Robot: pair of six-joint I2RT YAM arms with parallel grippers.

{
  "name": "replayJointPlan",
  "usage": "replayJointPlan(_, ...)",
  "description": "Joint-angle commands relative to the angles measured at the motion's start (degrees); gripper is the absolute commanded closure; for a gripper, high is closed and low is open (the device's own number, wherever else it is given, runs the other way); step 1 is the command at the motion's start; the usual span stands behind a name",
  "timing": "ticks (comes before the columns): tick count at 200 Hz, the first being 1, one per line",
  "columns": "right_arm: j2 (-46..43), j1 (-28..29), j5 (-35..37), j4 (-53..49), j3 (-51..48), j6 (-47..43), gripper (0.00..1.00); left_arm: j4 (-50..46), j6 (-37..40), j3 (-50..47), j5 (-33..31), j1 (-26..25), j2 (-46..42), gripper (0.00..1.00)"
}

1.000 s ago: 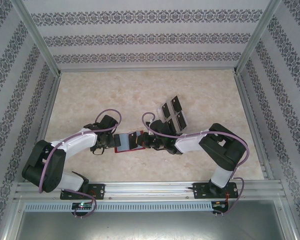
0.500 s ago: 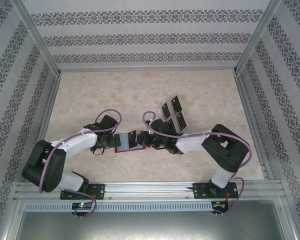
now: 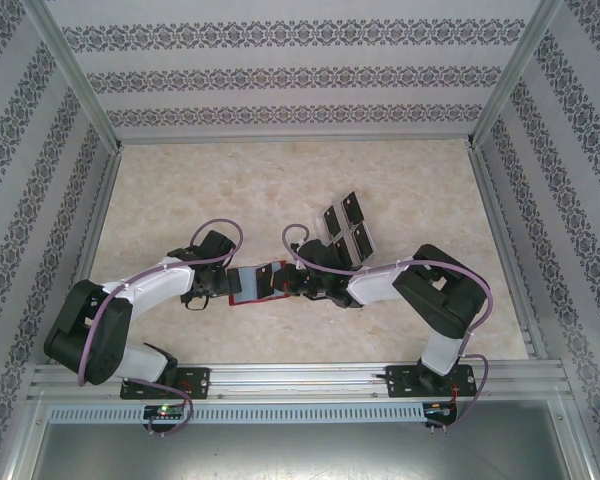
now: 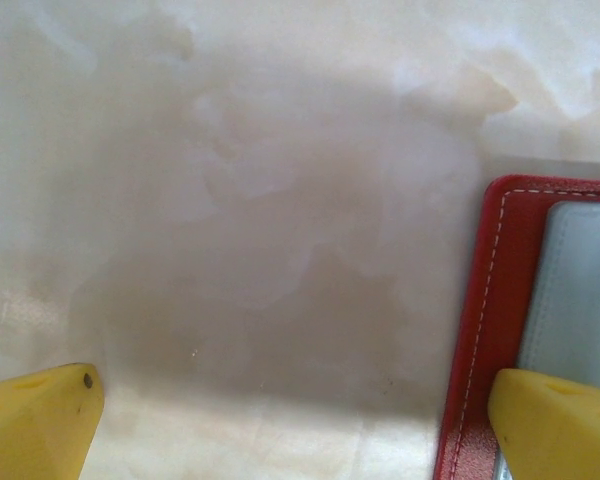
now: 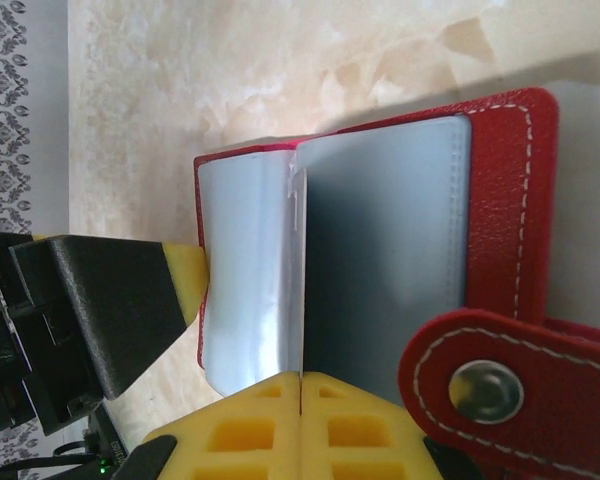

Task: Put the credit cards into the card holder
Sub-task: Insert the credit card into the card slot.

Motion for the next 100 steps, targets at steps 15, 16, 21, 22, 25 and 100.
replayJointPlan(15, 1.5, -0.5, -0.9, 1.7, 0.8, 0.7, 1.00, -0.1, -0.1, -1.2, 0.7, 0.1, 0.4, 0.00)
replayJointPlan(16, 1.4, -0.5, -1.0, 1.7, 0.8, 0.8, 1.00, -0.1, 0.0, -1.1, 0.8, 0.1, 0.4, 0.00)
replayJointPlan(21, 1.4, -0.5, -1.1, 1.9, 0.7, 0.8, 1.00, -0.1, 0.0, -1.3, 0.8, 0.0, 0.4, 0.00)
replayJointPlan(22, 1.4, -0.5, -1.1, 1.9, 0.7, 0.8, 1.00, -0.1, -0.1, -1.2, 0.8, 0.0, 0.4, 0.00)
replayJointPlan(25, 1.3, -0.6, -1.1, 1.9, 0.7, 0.8, 1.00, -0.1, -0.1, -1.2, 0.8, 0.0, 0.4, 0.00)
replayJointPlan(100, -0.8, -0.8, -2.0, 2.7, -0.1, 1.0, 1.00, -0.3, -0.1, -1.1, 0.6, 0.0, 0.4, 0.00)
